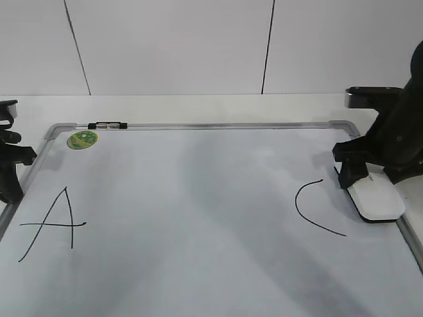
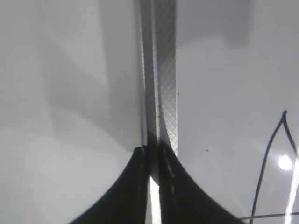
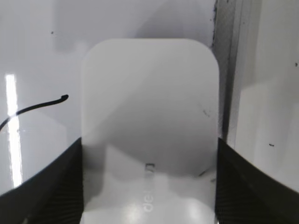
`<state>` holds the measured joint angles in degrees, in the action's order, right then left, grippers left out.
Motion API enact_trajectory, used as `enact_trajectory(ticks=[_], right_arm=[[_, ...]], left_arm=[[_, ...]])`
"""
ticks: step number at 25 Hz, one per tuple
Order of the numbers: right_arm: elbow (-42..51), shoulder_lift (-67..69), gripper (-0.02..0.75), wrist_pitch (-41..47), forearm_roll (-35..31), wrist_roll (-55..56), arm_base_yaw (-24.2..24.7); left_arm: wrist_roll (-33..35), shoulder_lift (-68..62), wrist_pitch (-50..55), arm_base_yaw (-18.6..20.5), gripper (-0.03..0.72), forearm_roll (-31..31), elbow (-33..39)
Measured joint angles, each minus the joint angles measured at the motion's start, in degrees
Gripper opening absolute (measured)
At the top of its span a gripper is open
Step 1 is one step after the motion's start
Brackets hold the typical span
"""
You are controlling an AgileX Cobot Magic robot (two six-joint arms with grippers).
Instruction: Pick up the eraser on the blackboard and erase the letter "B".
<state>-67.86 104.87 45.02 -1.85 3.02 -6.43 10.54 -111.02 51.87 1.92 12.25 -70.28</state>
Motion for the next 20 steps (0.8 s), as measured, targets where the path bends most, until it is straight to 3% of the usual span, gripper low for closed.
enact_trajectory(ticks=[20], right_arm=[[0.00, 0.00, 0.560, -0.36, -0.30, -0.34, 0.00]], left_arm=[[0.00, 0.00, 0.00, 0.00, 0.017, 0.11, 0.00]])
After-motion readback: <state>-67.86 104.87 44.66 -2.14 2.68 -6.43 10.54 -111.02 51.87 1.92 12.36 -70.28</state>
